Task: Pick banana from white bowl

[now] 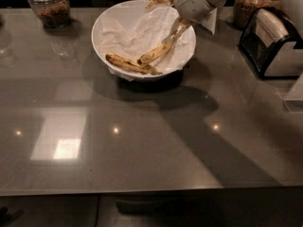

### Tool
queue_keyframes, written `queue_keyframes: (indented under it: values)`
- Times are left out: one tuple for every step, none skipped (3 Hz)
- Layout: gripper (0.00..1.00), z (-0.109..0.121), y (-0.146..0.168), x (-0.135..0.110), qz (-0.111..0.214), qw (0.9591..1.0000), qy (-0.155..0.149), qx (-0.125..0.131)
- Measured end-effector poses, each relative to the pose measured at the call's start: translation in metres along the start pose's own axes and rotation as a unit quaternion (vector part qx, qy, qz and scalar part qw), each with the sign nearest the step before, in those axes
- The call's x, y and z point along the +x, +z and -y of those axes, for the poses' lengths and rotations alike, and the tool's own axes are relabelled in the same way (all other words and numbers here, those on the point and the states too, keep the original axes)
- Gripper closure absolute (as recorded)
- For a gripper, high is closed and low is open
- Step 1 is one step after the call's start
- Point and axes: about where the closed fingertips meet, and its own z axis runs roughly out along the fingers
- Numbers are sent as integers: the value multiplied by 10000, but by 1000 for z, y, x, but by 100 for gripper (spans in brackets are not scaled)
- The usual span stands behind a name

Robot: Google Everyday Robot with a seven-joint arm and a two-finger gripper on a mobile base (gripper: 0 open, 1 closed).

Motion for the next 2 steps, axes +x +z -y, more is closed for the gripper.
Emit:
queue_keyframes:
  values:
    - [49,-12,14,3,24,9997,-13,-254]
    - [48,-32,35,7,109,9981,58,-602]
